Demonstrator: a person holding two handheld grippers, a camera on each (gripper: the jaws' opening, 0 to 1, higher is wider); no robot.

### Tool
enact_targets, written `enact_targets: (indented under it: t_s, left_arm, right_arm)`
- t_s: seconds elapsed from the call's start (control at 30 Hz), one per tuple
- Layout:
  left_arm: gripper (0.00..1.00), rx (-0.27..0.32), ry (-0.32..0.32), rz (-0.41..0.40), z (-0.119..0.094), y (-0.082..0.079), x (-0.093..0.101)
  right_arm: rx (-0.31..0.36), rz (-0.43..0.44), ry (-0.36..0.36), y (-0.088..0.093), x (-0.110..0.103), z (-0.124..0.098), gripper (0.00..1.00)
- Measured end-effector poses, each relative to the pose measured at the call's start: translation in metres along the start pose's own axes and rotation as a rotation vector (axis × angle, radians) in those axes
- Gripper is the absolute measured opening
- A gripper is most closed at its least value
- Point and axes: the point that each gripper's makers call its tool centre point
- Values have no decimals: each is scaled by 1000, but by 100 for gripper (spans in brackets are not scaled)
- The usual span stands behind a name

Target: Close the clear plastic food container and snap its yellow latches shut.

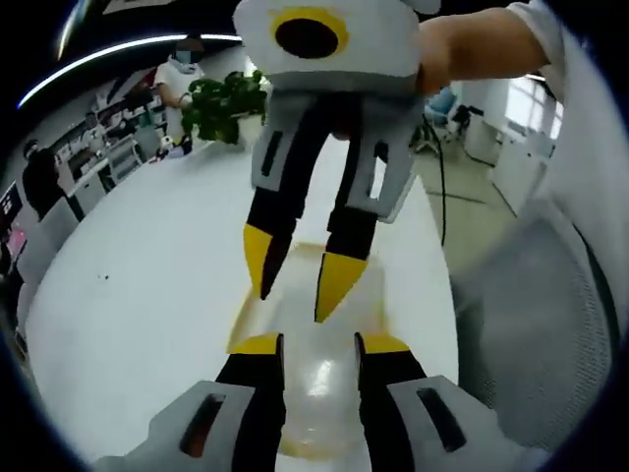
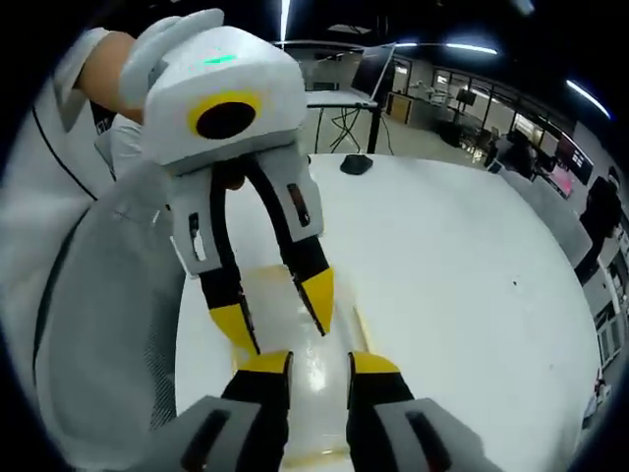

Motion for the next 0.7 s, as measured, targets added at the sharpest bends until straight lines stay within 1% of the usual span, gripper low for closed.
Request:
enact_targets:
  t_s: [0.03,0.07,0.1,0.13,0.17,0.2,0.27,0.33,0.4,0.43,0.5,0.57,0.6,0.7]
  left_arm:
    - [28,-7,9,9,0,1,3]
    - [31,2,27,24,0,-1,9]
    - [33,1,31,28,0,-1,13]
    - [33,-6,33,34,1,-1,15]
    - [32,-8,35,56,1,-1,17]
    - [31,13,3,108,1,-4,13]
    - [31,-8,1,89,4,1,14]
    - [35,-9,11,85,5,2,15]
    - [38,-22,4,88,6,5,15]
    - [41,-22,-10,94,5,4,14]
    - [46,-31,-23,97,5,6,12]
    - [45,-50,-32,131,6,10,11]
    - [45,-49,-53,169,6,9,9]
    - [46,-59,-49,160,8,11,13]
  right_arm:
    - [4,-7,-8,-1,-1,0,21]
    - [6,-12,-20,-2,-3,1,21]
    - [1,-13,-21,-2,-2,2,21]
    - [-7,-24,-16,-2,0,3,21]
    - [-9,-23,-18,-2,1,4,21]
    - [-10,-14,-30,-2,2,5,21]
    - [-11,-20,-29,-1,2,6,20]
    - [-17,-25,-23,1,4,8,22]
    - [-28,-50,-29,2,5,10,22]
    - [-30,-53,-21,2,7,10,24]
    - [-31,-56,-19,1,10,10,34]
    - [-49,-60,-36,4,10,11,35]
    - [-54,-75,-43,4,11,12,36]
    - [-69,-78,-61,5,17,12,43]
Point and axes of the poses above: the point that each gripper's makers call its tool centre point, and the gripper's own axes: z roughly forward along the fingers, x roughly to its right, y roughly out of its underside, and after that the axes turned 6 degrees about -y, right-handed
